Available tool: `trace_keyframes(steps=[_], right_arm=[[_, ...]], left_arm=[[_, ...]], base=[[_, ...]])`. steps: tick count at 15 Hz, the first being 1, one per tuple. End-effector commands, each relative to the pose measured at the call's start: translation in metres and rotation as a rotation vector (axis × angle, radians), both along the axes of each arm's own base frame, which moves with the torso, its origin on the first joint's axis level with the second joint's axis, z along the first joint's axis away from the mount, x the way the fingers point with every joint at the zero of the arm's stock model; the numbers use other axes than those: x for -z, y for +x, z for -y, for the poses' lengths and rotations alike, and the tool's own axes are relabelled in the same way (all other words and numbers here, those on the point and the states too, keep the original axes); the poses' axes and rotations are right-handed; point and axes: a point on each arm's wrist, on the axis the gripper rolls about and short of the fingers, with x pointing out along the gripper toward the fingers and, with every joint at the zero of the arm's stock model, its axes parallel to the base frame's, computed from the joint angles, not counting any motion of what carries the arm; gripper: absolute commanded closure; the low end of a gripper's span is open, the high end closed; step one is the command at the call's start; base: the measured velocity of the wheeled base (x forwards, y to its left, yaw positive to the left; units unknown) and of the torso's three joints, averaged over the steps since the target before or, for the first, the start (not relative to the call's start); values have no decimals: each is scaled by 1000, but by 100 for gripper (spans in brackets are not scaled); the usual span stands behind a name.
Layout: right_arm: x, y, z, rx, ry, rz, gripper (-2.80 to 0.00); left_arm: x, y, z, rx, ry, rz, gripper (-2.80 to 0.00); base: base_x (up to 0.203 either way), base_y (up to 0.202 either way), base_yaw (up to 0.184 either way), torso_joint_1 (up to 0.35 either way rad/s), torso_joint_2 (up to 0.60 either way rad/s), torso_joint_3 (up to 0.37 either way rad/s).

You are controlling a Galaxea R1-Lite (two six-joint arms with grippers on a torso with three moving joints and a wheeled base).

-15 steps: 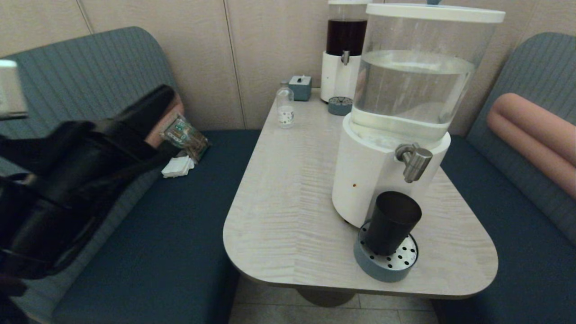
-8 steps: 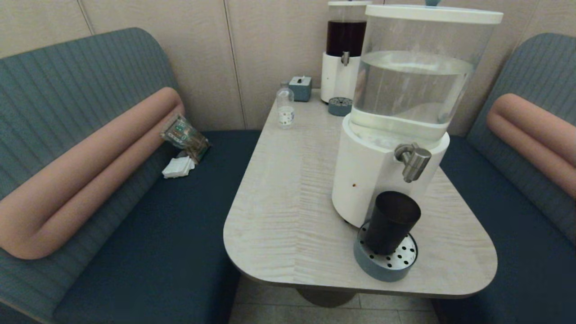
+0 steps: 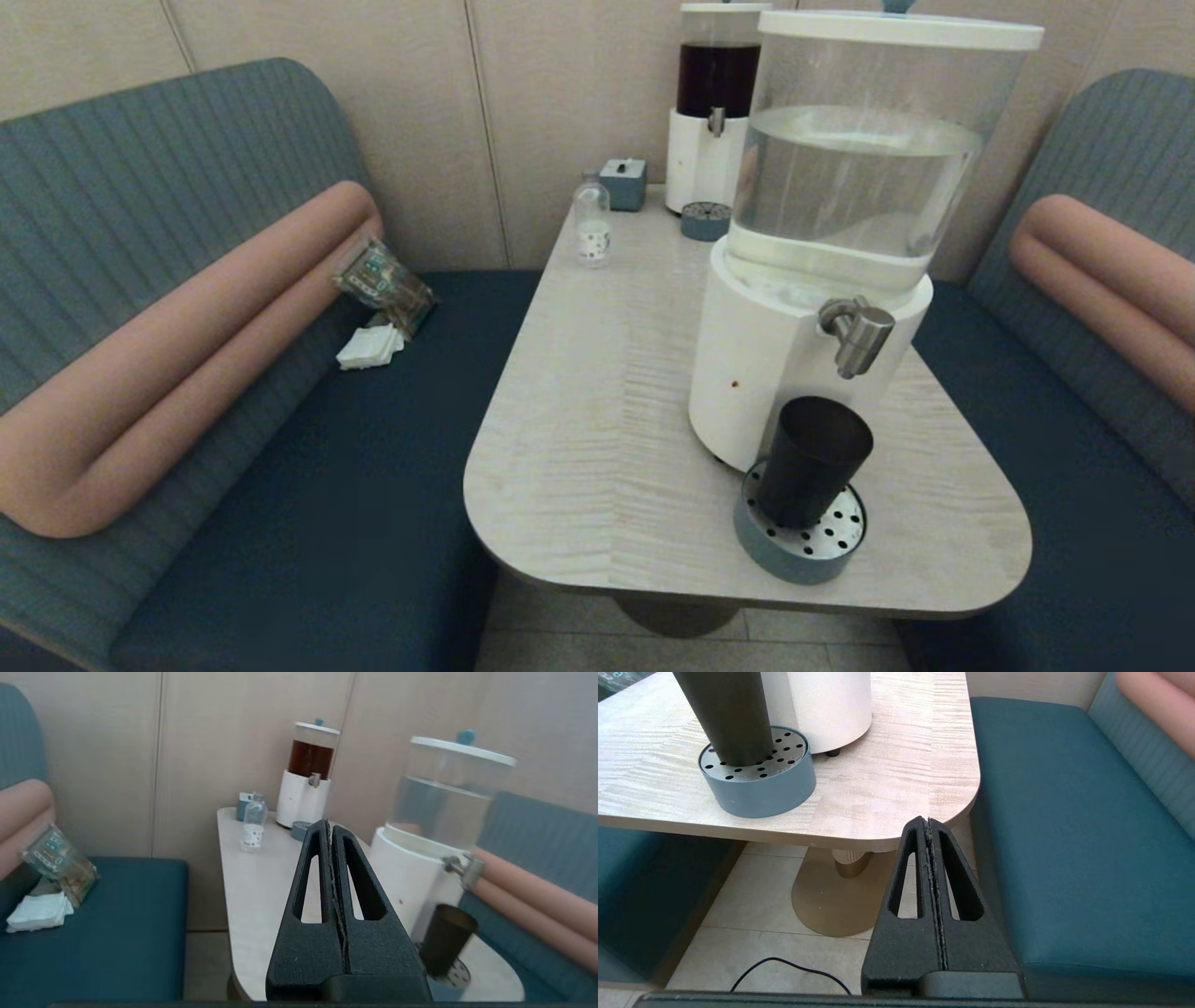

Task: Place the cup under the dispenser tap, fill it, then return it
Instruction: Turn on the faucet

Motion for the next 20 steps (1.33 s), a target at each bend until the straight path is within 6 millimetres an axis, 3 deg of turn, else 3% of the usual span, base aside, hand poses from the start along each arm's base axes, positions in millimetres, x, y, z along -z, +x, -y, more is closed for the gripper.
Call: trace_keyframes(steps=[1, 5, 8, 10, 15, 20], right_arm=[[4, 1, 0, 0, 2, -14, 0], [4, 1, 0, 0, 2, -14, 0], [4, 1, 0, 0, 0, -14, 0], [4, 1, 0, 0, -1, -12, 0], [4, 1, 0, -1, -9, -14, 0], [4, 1, 0, -5, -15, -13, 0]], left_arm=[[11, -18, 1, 3, 8, 62, 0], [46, -21, 0, -143, 269, 74, 0], [98, -7, 0, -188, 415, -53, 0], [120, -6, -1, -199, 445, -172, 0], [139, -3, -6, -381, 441, -399, 0], [147, -4, -6, -369, 435, -488, 0]], base=[[0, 0, 0, 0, 0, 0], [0, 0, 0, 0, 0, 0], [0, 0, 0, 0, 0, 0], [0, 0, 0, 0, 0, 0], [0, 0, 0, 0, 0, 0], [0, 0, 0, 0, 0, 0]])
